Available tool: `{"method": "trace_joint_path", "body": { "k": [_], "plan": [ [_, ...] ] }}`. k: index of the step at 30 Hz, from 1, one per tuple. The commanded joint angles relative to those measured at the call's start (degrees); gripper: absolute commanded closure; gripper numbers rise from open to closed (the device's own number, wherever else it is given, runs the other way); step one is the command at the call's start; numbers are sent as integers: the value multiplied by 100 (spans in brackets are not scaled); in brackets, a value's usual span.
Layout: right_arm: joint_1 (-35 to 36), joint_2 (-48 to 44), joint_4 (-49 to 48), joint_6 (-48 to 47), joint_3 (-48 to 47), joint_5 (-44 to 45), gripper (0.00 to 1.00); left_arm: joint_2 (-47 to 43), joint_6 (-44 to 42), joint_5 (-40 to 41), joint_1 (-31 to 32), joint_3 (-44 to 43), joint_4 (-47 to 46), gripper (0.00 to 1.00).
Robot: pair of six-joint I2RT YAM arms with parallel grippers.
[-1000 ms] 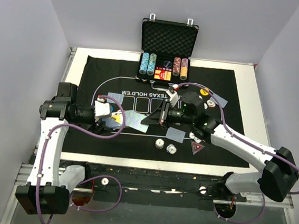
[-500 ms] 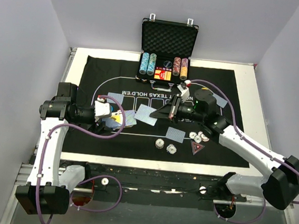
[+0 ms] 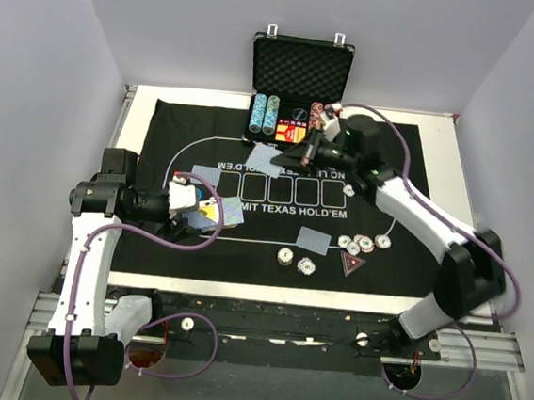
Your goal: Distribute texas hold em gaming equipment
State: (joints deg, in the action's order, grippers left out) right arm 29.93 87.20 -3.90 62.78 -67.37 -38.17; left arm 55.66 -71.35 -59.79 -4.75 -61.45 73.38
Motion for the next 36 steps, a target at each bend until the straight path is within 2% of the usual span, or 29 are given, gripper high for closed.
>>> {"method": "trace_joint_path", "body": {
  "k": [1,5,9,14,17,22,25,30,36],
  "plan": [
    [39,1612,-154,-390,-889,-480,99,-134,-98,-288,-8,-16,35,54],
    [337,3116,169,-749,-2328,-446,99,-143,-89,-279,-8,-42,88,54],
    [627,4671,1092,-1101,-4183,-138,99,-161,-72,-288,1,-86,123,54],
    [698,6157,1523,-996,-6021,55,99,-169,-28,-305,1,-78,132,54],
    [689,6809,1489,-830,-6691,56,99,-187,-19,-297,-8,-78,185,54],
    [733,7144,935,-504,-6771,46,94,-301,-63,-253,1,-16,159,54],
    [768,7250,935,-504,-6771,161,81,-275,-28,-287,1,19,159,54],
    [821,7154,1207,-688,-6544,451,44,-275,-19,-314,-8,19,220,53],
    [821,6495,1900,-1276,-6209,1012,24,-371,25,-323,1,89,132,54]
  ]
}}
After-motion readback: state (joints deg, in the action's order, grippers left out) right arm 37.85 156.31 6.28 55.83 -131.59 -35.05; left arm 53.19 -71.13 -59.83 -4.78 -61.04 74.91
